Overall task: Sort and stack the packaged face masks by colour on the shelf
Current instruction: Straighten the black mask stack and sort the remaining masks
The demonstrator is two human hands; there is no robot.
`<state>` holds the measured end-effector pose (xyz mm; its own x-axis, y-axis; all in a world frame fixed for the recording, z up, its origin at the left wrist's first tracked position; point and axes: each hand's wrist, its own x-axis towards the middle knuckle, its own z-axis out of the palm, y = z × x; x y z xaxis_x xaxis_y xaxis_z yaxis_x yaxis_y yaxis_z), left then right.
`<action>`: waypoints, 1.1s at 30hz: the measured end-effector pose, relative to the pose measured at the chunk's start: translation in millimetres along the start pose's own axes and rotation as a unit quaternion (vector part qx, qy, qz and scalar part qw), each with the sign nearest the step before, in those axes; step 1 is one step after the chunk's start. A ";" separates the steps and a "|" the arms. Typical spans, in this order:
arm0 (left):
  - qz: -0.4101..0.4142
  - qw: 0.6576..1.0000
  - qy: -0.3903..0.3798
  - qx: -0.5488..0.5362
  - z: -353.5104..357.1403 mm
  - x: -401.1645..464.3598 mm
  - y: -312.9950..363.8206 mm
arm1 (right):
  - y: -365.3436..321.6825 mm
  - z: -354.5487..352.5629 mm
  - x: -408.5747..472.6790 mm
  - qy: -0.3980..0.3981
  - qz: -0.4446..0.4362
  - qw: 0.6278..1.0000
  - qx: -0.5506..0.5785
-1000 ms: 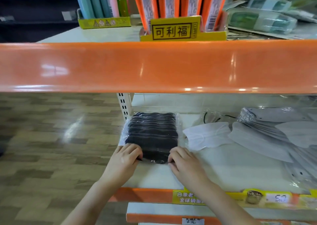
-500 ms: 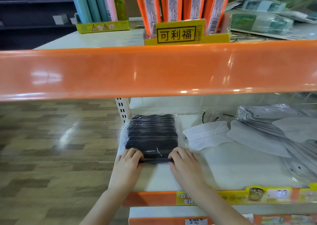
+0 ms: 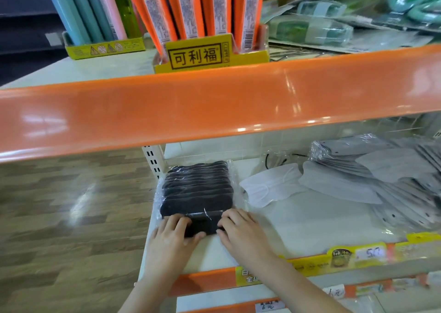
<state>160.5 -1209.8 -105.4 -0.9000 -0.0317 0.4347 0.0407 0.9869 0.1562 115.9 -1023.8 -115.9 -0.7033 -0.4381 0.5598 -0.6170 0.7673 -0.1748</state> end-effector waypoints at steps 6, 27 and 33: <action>0.007 1.000 0.015 -0.012 2.4 3.4 24.1 | 0.0 -4.8 1.9 -0.029 0.011 0.999 0.036; 0.069 0.984 -0.124 -0.112 44.1 84.3 199.5 | 186.8 -94.4 -7.9 -0.127 0.154 0.972 -0.125; 0.091 0.978 -0.169 -0.079 62.0 114.1 256.9 | 253.2 -131.3 -4.8 -0.118 0.167 0.958 -0.203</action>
<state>41.3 -950.1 -70.6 -0.9623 0.2234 0.1554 0.2571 0.9333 0.2508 9.4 -765.9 -56.5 -0.9273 -0.1922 0.3211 -0.1883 0.9811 0.0435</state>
